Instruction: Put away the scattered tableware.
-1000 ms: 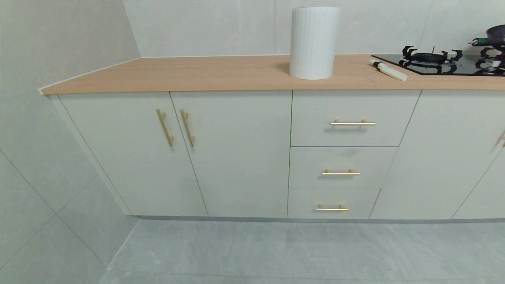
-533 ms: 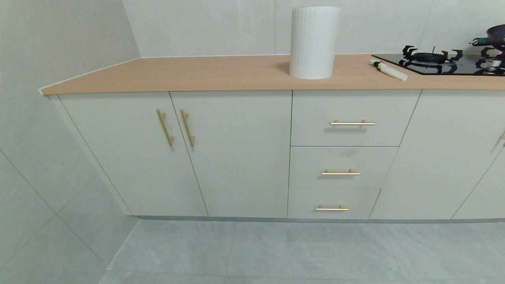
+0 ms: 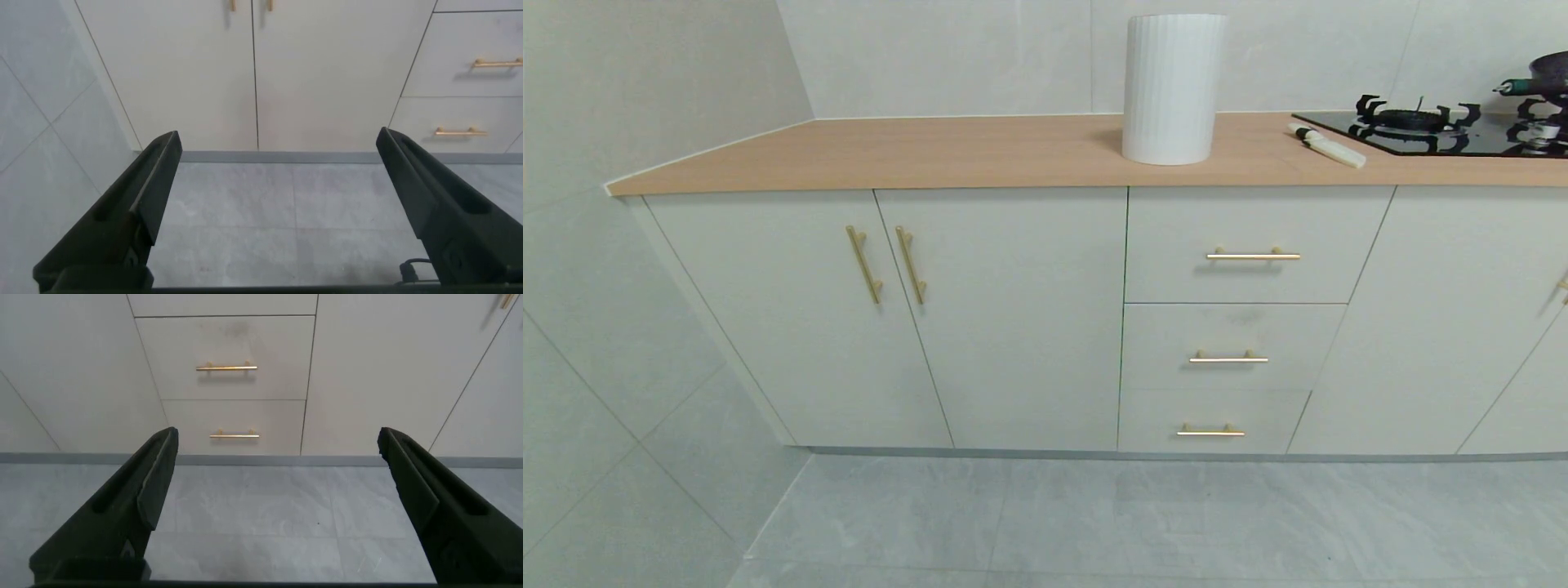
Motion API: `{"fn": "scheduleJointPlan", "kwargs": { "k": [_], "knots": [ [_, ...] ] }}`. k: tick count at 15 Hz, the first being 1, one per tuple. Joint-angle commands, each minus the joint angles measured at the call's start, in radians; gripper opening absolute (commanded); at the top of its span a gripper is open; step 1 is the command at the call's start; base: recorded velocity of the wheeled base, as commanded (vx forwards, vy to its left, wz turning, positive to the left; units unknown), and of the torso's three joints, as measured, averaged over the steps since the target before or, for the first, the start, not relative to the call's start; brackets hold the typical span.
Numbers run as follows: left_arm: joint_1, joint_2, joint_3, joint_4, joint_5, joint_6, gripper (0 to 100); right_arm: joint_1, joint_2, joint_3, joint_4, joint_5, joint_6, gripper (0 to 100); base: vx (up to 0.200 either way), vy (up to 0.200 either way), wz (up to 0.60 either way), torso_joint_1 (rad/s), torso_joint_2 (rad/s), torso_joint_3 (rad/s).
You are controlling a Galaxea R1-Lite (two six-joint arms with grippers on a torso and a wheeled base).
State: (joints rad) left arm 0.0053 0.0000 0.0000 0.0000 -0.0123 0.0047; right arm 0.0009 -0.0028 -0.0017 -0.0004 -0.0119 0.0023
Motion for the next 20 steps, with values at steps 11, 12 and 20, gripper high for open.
{"fn": "scheduleJointPlan", "kwargs": {
  "k": [11, 12, 20],
  "knots": [
    [0.001, 0.000, 0.000, -0.002, -0.001, 0.006, 100, -0.001, 0.003, 0.000, 0.002, 0.001, -0.001, 100, 0.055, 0.000, 0.00, -0.002, 0.00, 0.001],
    [0.001, 0.000, 0.000, -0.002, -0.001, 0.006, 100, 0.001, 0.003, 0.000, 0.002, 0.001, -0.001, 100, 0.200, 0.000, 0.00, 0.007, 0.01, 0.002],
    [0.001, 0.000, 0.000, -0.002, -0.001, 0.005, 100, 0.001, 0.003, 0.000, 0.002, 0.003, -0.001, 100, 0.200, 0.000, 0.00, 0.004, 0.00, 0.002]
  ]
}}
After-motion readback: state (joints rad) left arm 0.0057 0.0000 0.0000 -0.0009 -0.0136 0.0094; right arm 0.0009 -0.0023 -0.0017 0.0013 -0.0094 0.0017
